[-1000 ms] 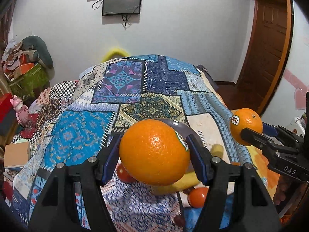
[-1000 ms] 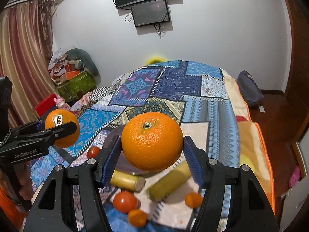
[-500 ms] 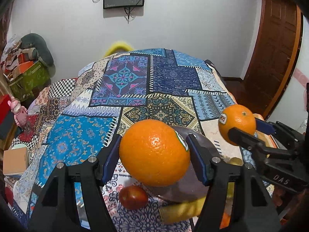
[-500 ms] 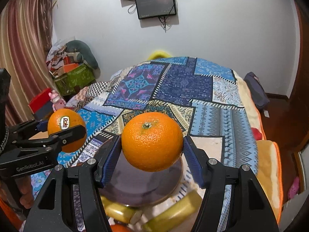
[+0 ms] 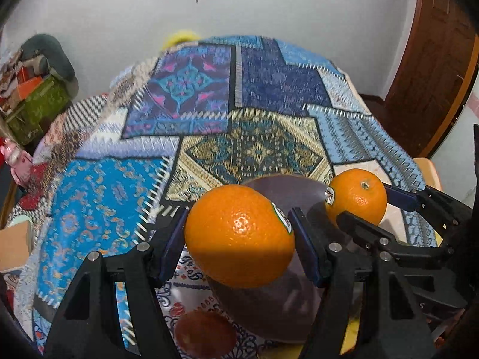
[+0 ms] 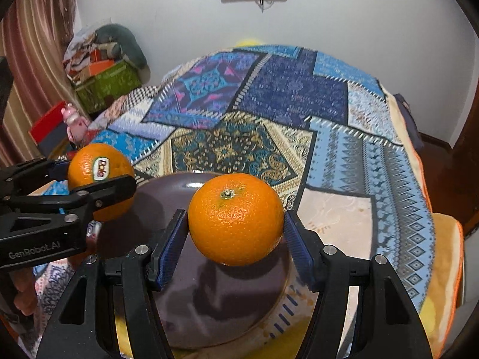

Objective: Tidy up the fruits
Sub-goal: 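Lower both oranges onto the purple plate and open both tools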

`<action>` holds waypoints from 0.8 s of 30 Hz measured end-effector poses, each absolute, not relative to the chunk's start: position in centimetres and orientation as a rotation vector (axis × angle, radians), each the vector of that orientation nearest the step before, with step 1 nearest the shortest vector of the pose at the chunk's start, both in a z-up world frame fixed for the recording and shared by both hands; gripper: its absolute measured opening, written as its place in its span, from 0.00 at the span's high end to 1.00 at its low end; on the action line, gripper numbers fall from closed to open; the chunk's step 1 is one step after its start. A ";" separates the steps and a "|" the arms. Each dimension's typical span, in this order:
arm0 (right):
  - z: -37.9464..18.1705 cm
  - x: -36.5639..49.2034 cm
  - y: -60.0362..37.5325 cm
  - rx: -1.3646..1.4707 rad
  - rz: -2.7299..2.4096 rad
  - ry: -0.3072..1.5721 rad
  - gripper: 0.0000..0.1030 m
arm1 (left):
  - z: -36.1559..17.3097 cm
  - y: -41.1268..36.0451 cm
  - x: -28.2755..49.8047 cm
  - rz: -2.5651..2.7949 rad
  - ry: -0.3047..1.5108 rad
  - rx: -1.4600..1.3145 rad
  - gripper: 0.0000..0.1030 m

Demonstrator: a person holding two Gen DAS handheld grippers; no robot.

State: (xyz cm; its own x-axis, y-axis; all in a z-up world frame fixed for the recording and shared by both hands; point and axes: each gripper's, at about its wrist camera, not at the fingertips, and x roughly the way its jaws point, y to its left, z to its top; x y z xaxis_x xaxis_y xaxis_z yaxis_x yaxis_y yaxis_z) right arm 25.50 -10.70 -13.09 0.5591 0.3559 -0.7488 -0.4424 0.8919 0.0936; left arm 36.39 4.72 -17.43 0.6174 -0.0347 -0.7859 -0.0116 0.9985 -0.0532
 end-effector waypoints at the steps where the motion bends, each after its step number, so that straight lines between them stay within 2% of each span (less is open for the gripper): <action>1: -13.3 25.7 -10.7 -0.110 0.476 0.867 0.40 | -17.8 4.8 36.6 -0.017 0.918 -0.058 0.35; 14: -15.6 27.3 -10.5 -0.120 0.494 0.986 0.40 | -20.2 4.5 38.2 -0.024 0.981 -0.041 0.35; 24: -14.6 26.4 -10.8 -0.118 0.500 0.957 0.40 | -17.0 3.8 36.2 -0.048 0.893 -0.006 0.34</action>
